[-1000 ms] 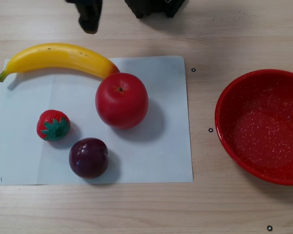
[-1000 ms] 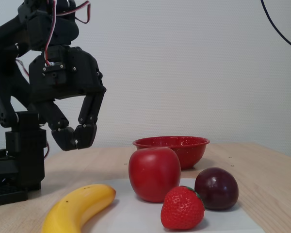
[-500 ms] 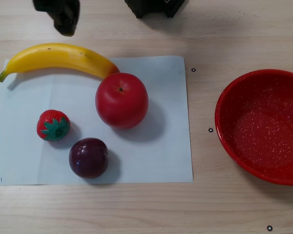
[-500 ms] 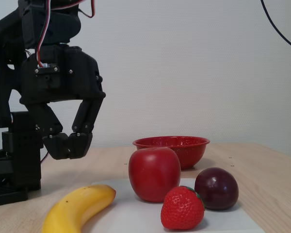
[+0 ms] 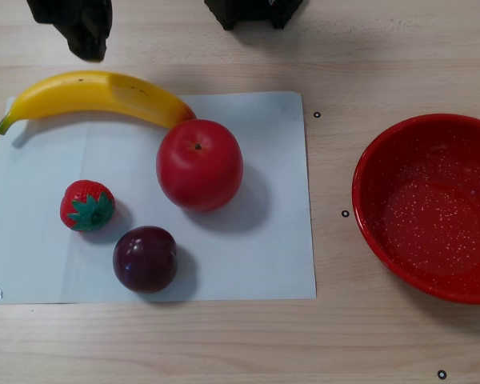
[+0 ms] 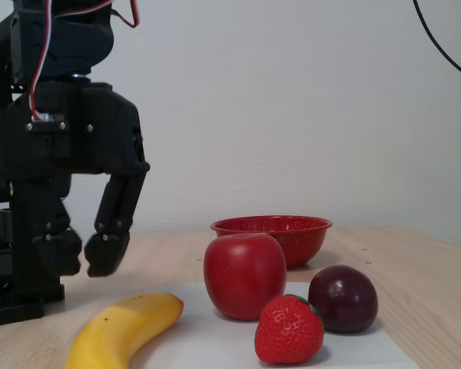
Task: Grasp the banana and put it in the red bowl.
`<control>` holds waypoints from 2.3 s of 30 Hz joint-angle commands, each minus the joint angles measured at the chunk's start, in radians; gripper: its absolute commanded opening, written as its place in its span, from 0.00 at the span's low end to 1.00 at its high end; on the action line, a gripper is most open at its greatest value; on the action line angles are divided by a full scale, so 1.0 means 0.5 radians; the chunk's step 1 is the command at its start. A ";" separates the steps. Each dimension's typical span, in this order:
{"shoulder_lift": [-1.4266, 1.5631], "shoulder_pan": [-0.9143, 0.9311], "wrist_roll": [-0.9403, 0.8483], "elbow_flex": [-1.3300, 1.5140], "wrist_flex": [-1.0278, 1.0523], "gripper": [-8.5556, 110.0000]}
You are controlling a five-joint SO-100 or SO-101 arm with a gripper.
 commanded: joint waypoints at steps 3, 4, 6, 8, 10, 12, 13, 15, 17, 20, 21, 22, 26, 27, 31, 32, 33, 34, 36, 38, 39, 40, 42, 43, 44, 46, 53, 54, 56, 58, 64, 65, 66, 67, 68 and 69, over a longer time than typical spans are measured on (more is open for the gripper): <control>0.071 -0.031 0.064 -0.126 -0.025 0.29; 0.071 -0.037 0.067 -0.107 -0.034 0.33; 0.067 -0.043 0.064 -0.055 -0.067 0.40; 0.064 -0.046 0.061 0.012 -0.126 0.46; 0.064 -0.046 0.052 0.098 -0.218 0.52; 0.064 -0.043 0.046 0.169 -0.310 0.54; 0.061 -0.037 0.046 0.202 -0.353 0.54; 0.052 -0.021 0.034 0.261 -0.445 0.56; 0.028 -0.003 0.018 0.304 -0.534 0.57; -0.018 0.018 -0.009 0.337 -0.657 0.58; -0.037 0.025 -0.018 0.347 -0.690 0.58; -0.046 0.028 -0.018 0.359 -0.721 0.58; -0.080 0.034 -0.012 0.380 -0.761 0.59; -0.083 0.040 -0.015 0.383 -0.764 0.59; -0.089 0.067 -0.034 0.393 -0.761 0.58; -0.089 0.074 -0.040 0.399 -0.761 0.58; -0.089 0.077 -0.043 0.402 -0.767 0.58; -0.089 0.080 -0.046 0.405 -0.776 0.58; -0.095 0.086 -0.049 0.414 -0.788 0.57; -0.107 0.092 -0.052 0.420 -0.798 0.57; -0.110 0.095 -0.055 0.420 -0.798 0.56; -0.117 0.098 -0.058 0.420 -0.798 0.56; -0.120 0.107 -0.064 0.433 -0.813 0.55; -0.120 0.114 -0.071 0.436 -0.822 0.54; -0.120 0.117 -0.074 0.439 -0.831 0.53; -0.123 0.126 -0.086 0.439 -0.847 0.52; -0.132 0.129 -0.077 0.451 -0.877 0.43; -0.132 0.129 -0.077 0.451 -0.877 0.42; -0.132 0.132 -0.077 0.454 -0.881 0.37; -0.132 0.132 -0.080 0.457 -0.887 0.33; -0.120 0.120 -0.071 0.442 -0.874 0.11; -0.110 0.114 -0.064 0.439 -0.868 0.07; -0.101 0.101 -0.064 0.439 -0.856 0.07; -0.089 0.089 -0.061 0.439 -0.844 0.07; -0.077 0.080 -0.049 0.439 -0.825 0.07; -0.064 0.071 -0.040 0.436 -0.807 0.07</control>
